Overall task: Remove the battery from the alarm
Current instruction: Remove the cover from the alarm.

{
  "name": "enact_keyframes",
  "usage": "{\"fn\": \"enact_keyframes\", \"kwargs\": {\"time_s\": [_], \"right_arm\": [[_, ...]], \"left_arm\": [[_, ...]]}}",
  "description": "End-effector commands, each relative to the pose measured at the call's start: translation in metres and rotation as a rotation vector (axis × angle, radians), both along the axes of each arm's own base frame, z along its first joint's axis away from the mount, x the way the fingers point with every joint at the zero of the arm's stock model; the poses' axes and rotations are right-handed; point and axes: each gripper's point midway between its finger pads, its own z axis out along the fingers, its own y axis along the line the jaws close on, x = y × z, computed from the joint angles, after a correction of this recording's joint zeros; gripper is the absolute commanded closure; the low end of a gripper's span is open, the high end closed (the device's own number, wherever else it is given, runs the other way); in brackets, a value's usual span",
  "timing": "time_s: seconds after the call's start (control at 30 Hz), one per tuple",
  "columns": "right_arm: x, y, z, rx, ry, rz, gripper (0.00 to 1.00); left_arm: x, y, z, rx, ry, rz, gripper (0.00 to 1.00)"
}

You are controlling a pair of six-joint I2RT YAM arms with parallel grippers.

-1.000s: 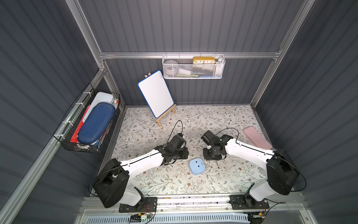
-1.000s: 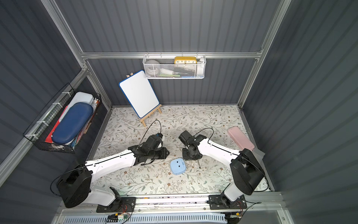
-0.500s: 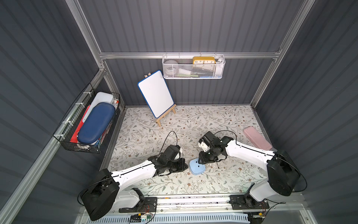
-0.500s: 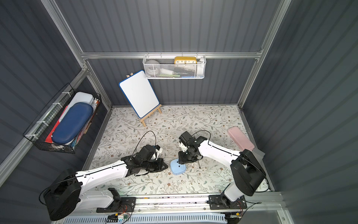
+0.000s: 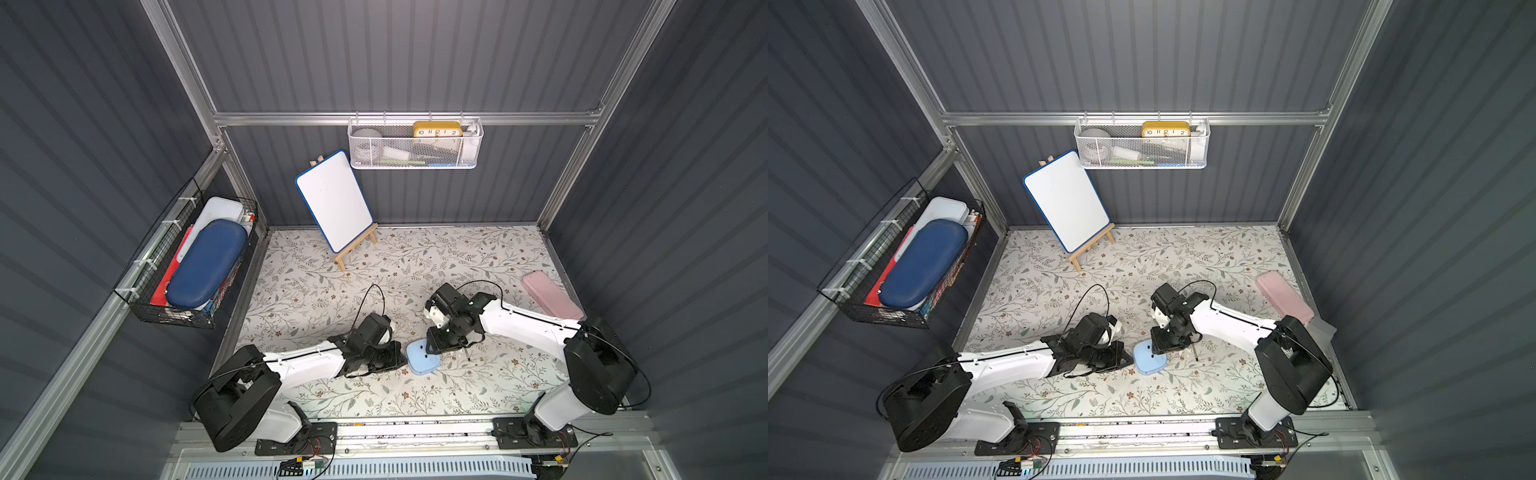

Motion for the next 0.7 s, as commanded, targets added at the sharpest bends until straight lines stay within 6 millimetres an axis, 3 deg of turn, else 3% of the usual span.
{"fn": "enact_keyframes", "kwargs": {"time_s": [0.0, 0.37, 0.67], "right_arm": [[-0.006, -0.006, -0.013, -0.033, 0.024, 0.018, 0.57], [-0.004, 0.002, -0.012, 0.008, 0.020, 0.019, 0.58], [-0.003, -0.010, -0.003, -0.037, -0.007, 0.001, 0.58]], "left_arm": [[0.004, -0.003, -0.004, 0.004, -0.004, 0.010, 0.96], [0.020, -0.012, -0.014, 0.056, -0.029, 0.002, 0.96], [0.037, -0.011, -0.007, 0.129, -0.078, 0.023, 0.95]]}}
